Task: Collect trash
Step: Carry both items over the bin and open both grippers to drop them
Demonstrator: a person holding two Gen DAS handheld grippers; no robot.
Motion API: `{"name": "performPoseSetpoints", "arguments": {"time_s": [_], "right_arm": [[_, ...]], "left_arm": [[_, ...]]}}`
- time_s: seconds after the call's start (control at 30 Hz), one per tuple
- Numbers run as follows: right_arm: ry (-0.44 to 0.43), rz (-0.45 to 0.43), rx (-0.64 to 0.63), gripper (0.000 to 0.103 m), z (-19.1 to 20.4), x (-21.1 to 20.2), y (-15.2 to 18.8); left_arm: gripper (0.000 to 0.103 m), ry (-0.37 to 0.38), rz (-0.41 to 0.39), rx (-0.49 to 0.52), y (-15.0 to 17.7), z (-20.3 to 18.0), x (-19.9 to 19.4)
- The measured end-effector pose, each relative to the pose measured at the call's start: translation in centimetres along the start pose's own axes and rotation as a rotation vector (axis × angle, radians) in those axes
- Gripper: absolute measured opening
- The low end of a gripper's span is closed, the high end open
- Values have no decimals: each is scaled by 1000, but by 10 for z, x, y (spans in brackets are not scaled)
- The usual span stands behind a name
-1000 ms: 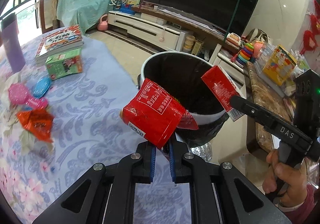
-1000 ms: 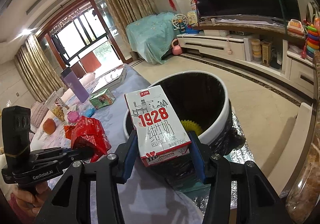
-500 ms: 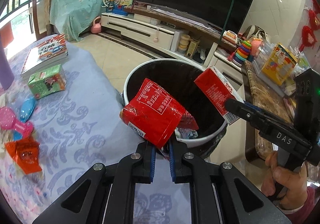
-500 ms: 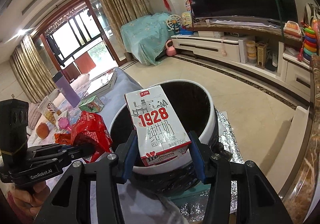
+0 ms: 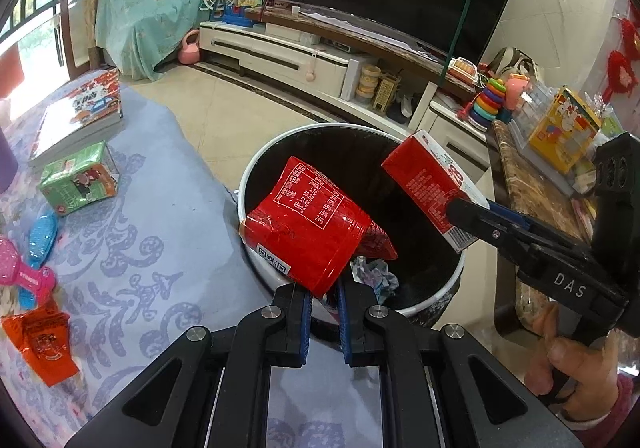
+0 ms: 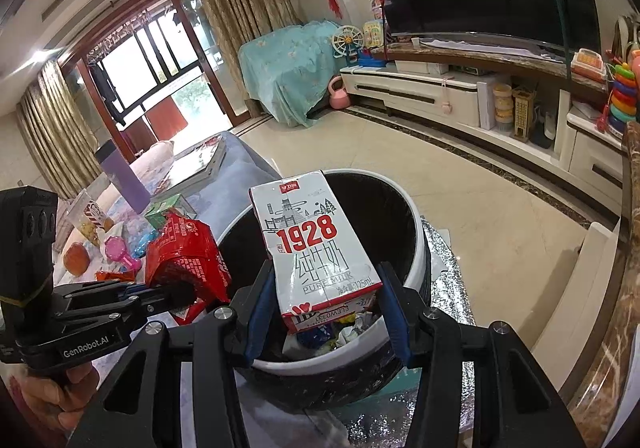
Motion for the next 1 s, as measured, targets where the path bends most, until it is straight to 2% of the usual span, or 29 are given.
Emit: {"name": "performPoseSetpoints", "arguments": {"time_s": [0.7, 0.93, 1.0], "right_arm": [[21, 21, 2, 50, -14, 11, -11], [18, 33, 19, 52, -19, 16, -13], [9, 28, 33, 57, -21, 13, -13]], "left_arm": [[11, 4, 34, 4, -12, -4, 21], [26, 3, 41, -16, -18, -3, 25], [33, 1, 39, -22, -18, -1, 24]]}}
Point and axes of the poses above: each gripper's, at about its wrist camera, not at the fingertips, and x roughly the way its jaws point, z to its left, y to its underside, the point moved 10 cm from there along x, roughly the way its jaws point, and after that the axes turned 13 degrees about z, right-handed, at the moved point
